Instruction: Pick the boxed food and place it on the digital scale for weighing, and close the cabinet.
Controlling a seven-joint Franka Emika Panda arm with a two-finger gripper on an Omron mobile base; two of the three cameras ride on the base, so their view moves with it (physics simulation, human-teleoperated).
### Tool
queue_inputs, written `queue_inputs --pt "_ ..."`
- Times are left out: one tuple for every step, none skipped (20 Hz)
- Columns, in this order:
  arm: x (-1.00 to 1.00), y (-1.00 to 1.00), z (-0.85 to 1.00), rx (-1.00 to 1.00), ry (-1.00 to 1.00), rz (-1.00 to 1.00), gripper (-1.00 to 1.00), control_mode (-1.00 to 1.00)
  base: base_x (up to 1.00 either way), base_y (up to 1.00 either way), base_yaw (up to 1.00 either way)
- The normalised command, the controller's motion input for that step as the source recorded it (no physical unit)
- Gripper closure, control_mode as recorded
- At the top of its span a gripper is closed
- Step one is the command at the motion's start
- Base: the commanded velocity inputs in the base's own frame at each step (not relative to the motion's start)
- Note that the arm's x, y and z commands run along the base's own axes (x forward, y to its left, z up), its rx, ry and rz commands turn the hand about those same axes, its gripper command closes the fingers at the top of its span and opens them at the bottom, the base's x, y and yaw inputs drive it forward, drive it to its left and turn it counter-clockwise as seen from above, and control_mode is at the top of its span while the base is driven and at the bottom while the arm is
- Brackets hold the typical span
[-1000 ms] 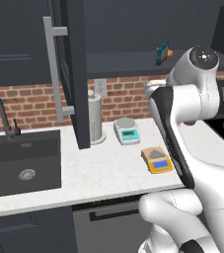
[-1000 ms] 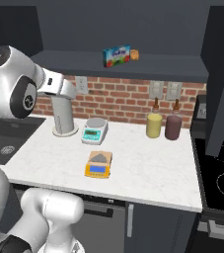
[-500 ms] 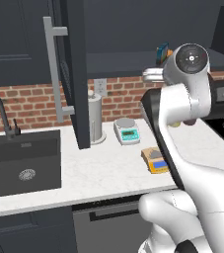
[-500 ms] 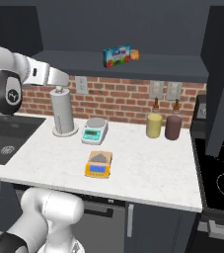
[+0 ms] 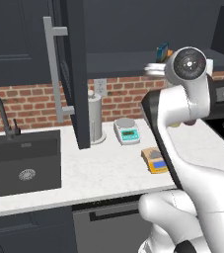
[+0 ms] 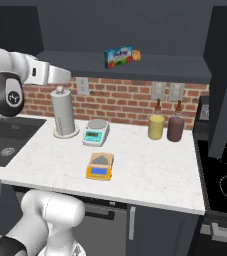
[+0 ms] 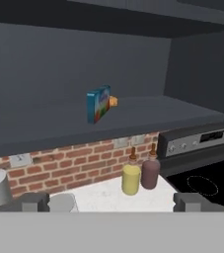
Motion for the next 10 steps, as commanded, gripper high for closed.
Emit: queue_inputs --pt "0.0 -0.21 0.32 0.0 0.0 -0.02 -1.0 -1.0 0.0 0.0 0.0" --pt "0.0 -0.21 0.31 0.0 0.0 -0.01 -1.0 -1.0 0.0 0.0 0.0" --pt "0.0 -0.21 0.31 0.0 0.0 -0.01 -1.0 -1.0 0.0 0.0 0.0" --pt "0.0 -0.19 0.29 0.0 0.0 0.0 -1.0 -1.0 0.0 0.0 0.0" --pt "0.0 -0.19 0.29 0.0 0.0 0.0 -1.0 -1.0 0.0 0.0 0.0" --pt "0.0 -0.19 0.26 0.0 0.0 0.0 -1.0 -1.0 0.0 0.0 0.0" --pt "0.0 -0.17 0.24 0.0 0.0 0.0 -1.0 -1.0 0.0 0.0 0.0" --pt "0.0 -0.16 0.25 0.0 0.0 0.0 -1.0 -1.0 0.0 0.0 0.0" --pt "0.0 -0.14 0.23 0.0 0.01 0.0 -1.0 -1.0 0.0 0.0 0.0" --pt "0.0 -0.11 0.21 0.0 0.02 0.0 -1.0 -1.0 0.0 0.0 0.0"
